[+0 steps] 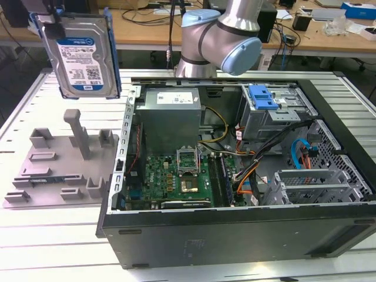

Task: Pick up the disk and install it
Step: 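Pick up the disk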

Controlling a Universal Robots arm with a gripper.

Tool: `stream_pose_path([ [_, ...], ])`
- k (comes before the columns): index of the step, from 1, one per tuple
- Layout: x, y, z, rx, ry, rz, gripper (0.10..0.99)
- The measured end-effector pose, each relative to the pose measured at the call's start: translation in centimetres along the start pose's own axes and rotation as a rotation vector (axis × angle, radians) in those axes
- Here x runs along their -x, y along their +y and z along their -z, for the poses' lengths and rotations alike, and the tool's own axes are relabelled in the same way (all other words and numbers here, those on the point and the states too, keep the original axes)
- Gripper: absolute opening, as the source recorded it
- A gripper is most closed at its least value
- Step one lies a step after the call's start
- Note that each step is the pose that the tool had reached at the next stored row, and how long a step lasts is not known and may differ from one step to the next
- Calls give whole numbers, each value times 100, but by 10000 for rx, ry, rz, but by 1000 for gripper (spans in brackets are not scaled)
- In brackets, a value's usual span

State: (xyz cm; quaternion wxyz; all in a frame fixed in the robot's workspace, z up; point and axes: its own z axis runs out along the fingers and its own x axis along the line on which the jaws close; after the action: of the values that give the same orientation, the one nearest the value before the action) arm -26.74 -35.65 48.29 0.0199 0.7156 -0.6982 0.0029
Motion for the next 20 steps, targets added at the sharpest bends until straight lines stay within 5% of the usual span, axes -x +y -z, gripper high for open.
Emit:
stream_pose_path([
  [4,-104,-209,2,64,14,-2,369],
  [7,-222,-443,4,131,30,0,369],
  [20,-533,-1037,8,347,119,5,369],
])
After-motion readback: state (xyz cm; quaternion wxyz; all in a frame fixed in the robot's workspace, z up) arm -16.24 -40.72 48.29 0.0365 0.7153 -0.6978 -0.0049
